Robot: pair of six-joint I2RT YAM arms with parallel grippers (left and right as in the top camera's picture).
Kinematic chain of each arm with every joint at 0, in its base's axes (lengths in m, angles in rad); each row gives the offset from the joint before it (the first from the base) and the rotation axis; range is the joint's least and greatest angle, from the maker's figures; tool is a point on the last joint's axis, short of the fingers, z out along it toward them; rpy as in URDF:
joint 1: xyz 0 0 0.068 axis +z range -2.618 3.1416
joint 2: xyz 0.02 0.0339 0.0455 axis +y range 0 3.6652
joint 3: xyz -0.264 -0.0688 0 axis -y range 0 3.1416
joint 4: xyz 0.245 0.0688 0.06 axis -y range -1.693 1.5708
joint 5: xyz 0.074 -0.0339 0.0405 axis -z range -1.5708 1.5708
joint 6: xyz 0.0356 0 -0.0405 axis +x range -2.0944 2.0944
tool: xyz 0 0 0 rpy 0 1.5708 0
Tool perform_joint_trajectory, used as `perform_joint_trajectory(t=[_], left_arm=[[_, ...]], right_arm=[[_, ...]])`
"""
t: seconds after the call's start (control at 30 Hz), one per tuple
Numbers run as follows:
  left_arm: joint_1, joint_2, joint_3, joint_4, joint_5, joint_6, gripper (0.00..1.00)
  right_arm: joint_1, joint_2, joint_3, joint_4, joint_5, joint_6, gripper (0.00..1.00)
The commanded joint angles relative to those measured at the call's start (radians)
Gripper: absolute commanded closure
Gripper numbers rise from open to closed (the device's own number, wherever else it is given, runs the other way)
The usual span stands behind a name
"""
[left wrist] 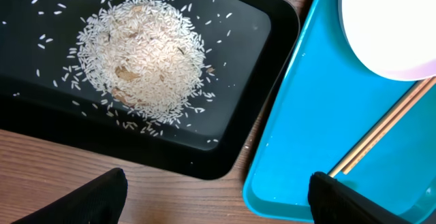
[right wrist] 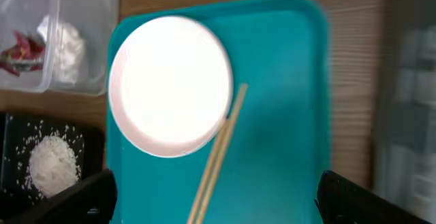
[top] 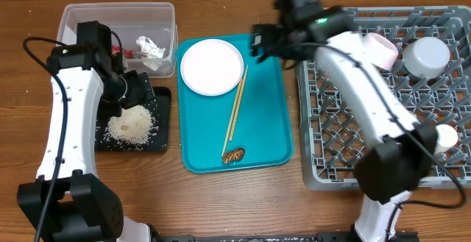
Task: Sort waste into correct bins and load items into the dishwasher
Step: 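Reach the right gripper to the white plate and grasp its edge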
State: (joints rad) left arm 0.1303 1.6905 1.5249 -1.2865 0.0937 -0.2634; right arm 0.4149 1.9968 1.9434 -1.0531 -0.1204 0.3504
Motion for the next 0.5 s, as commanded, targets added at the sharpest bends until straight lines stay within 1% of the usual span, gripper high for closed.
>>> perform_joint_trajectory(t=[0.0,0.1,0.17,0.23,0.37,0.43,0.47], left_arm=[[-0.012,-0.03,0.017,0.002,0.012,-0.014,0.13],[-0.021,-0.03,0.017,0.006,0.011,-0.014,0.13],[-0.024,-0.03,0.017,0.003,0.011,-0.014,0.13],[-0.033,-0.03,0.017,0.003,0.011,-0.014,0.13],[-0.044,-0.03,0.016,0.006,0.011,-0.014,0.12],[-0.046,-0.03,0.016,0.011,0.011,-0.014,0.12],[-0.046,-0.03,0.016,0.012,0.011,-0.014,0.12]], right_arm=[[0.049,0.1,0.0,0.058,0.063,-0.01,0.05],[0.063,0.163,0.0,0.111,0.114,0.024,0.06],[0.064,0.203,0.0,0.151,0.115,0.05,0.09],[0.064,0.24,0.0,0.186,0.089,0.055,0.16],[0.064,0.302,0.0,0.227,0.014,0.055,0.28],[0.065,0.323,0.0,0.234,0.007,0.067,0.3],[0.065,0.33,0.0,0.237,0.007,0.069,0.33]])
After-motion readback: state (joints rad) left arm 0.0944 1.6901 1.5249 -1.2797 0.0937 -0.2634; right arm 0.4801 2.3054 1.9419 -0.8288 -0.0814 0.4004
